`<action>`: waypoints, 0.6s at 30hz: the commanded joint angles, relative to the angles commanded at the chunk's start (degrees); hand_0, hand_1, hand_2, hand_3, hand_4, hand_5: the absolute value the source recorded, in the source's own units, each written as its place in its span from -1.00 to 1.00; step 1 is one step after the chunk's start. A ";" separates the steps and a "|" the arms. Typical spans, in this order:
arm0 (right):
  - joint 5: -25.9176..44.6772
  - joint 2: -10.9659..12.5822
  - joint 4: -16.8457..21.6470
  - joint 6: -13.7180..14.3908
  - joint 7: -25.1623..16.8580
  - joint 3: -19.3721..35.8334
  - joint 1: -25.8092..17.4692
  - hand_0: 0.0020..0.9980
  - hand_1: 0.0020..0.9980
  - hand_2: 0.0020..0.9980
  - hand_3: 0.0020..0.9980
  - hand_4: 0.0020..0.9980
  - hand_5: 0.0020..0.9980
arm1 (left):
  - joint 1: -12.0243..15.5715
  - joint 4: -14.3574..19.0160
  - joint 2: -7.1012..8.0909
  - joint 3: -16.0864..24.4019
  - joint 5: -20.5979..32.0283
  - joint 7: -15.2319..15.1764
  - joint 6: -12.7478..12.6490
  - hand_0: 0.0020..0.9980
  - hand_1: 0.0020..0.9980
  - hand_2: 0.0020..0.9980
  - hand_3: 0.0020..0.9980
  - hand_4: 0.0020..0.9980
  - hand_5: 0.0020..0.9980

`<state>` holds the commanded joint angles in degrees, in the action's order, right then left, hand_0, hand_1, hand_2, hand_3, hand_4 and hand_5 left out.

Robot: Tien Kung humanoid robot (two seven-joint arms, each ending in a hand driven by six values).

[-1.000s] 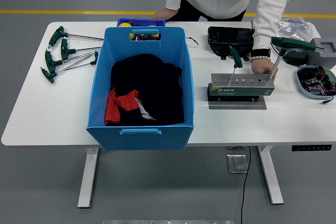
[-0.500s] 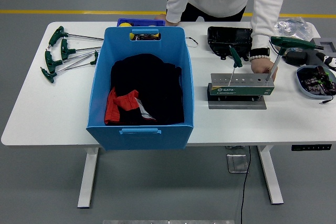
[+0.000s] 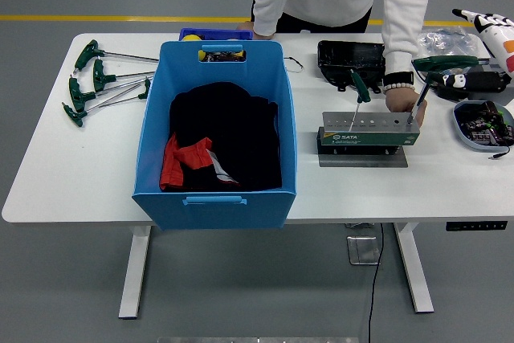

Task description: Lift tool from toolbox,place it in box,lift tool from toolbox,place it in box

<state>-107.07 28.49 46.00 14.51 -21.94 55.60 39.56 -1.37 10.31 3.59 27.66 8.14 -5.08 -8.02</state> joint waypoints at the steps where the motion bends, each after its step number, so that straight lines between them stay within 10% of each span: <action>1: 0.19 -0.07 -1.44 -0.07 -0.37 -1.63 1.02 0.82 0.63 0.64 0.77 1.00 0.28 | -0.09 0.00 0.01 -0.71 0.62 -0.06 -0.01 0.47 0.65 0.79 0.79 1.00 0.46; 18: 6.81 -5.35 -16.24 -1.67 -0.34 -13.62 11.05 0.25 0.13 0.17 0.36 1.00 0.42 | -1.14 0.00 0.22 -3.37 2.22 -0.23 -0.64 0.45 0.63 0.77 0.78 1.00 0.47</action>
<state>-100.26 23.14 29.76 12.84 -22.28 41.98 50.62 -2.51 10.31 3.81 24.29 10.36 -5.31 -8.66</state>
